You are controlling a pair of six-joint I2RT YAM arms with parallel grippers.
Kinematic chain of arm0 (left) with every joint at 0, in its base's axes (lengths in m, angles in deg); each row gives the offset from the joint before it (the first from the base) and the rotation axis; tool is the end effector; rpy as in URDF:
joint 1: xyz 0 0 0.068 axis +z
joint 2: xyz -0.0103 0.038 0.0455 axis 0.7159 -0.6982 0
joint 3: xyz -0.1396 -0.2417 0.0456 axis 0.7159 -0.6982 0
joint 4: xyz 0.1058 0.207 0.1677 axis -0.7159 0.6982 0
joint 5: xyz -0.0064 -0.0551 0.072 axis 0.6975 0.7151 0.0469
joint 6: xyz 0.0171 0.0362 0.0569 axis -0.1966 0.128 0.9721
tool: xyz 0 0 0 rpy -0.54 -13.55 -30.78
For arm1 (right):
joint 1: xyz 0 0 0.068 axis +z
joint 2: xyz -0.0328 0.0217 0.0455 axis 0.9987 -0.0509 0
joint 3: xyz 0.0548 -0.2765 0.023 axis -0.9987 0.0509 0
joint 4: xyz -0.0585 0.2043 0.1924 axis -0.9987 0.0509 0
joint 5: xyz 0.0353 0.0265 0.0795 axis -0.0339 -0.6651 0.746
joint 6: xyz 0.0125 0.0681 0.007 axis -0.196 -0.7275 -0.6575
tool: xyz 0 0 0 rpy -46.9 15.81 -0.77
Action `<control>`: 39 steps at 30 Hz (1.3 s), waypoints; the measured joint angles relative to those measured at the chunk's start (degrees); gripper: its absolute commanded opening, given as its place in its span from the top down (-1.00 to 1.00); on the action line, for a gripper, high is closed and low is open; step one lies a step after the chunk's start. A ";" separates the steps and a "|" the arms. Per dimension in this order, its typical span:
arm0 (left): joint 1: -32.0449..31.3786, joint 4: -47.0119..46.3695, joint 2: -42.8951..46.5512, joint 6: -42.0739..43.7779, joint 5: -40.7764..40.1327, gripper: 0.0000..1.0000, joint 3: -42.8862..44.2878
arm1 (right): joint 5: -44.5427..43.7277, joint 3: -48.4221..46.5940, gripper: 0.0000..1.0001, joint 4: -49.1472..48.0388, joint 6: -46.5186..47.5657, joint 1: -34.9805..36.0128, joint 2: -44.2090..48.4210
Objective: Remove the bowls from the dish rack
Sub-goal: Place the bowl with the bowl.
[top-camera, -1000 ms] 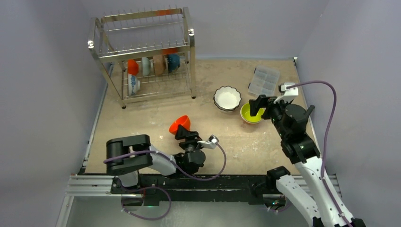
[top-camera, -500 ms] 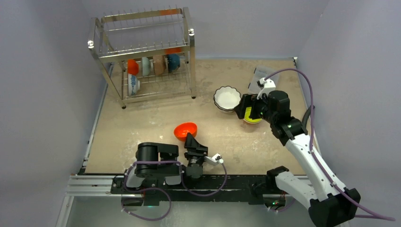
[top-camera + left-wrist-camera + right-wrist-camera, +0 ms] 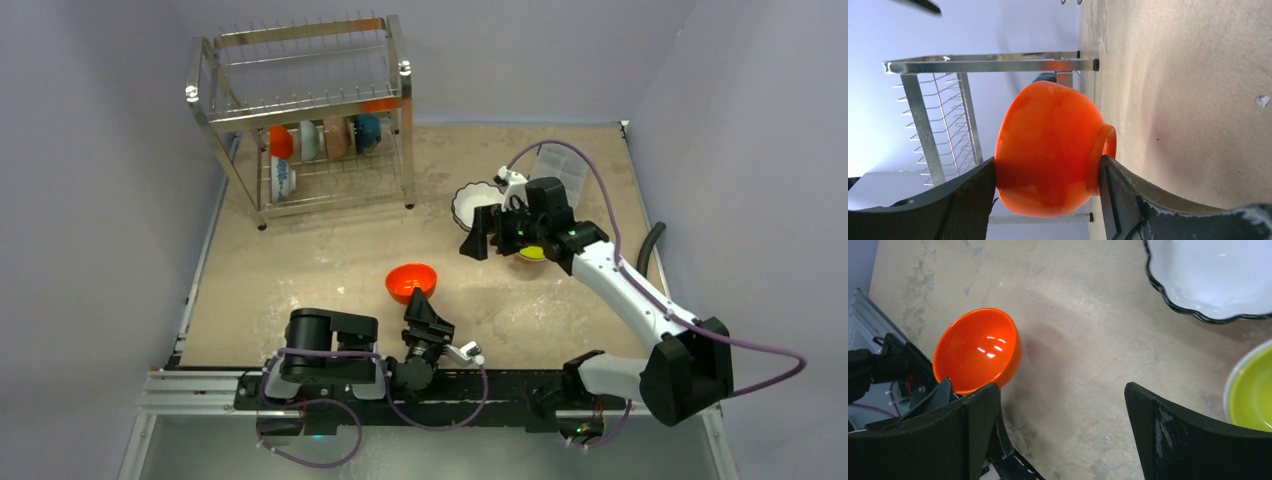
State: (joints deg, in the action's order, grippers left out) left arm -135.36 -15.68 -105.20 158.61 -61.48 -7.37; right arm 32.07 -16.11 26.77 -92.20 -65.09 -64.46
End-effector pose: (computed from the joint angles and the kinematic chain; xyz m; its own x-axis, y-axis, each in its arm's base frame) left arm 0.0564 -0.2928 0.0867 0.2540 0.9652 -0.0624 0.0345 0.0555 0.9979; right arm 0.2752 0.1349 0.2783 -0.6628 -0.0050 -0.7488 -0.4889 0.7603 0.4276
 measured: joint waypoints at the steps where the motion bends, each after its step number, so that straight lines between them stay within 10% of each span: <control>1: -0.15 -0.04 0.00 0.35 0.22 1.00 0.24 | 0.50 -0.68 -0.97 0.00 0.04 0.85 -1.18; 27: -0.94 -0.31 -0.92 3.76 1.27 1.00 1.97 | 2.67 -16.41 -0.46 7.43 7.87 16.41 -29.57; 32: -0.94 -0.35 -0.96 3.74 1.36 1.00 1.97 | 3.80 -17.70 -0.06 8.98 9.44 17.99 -32.81; 39: -1.92 -0.35 -1.27 4.00 3.52 1.00 2.12 | 5.07 -18.99 1.00 9.55 9.07 18.69 -34.47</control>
State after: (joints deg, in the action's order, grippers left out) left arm -137.28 -16.03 -106.47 162.61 -57.96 -5.25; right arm 37.14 -35.10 36.32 -83.13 -46.40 -98.93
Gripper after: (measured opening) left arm 0.667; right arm 0.209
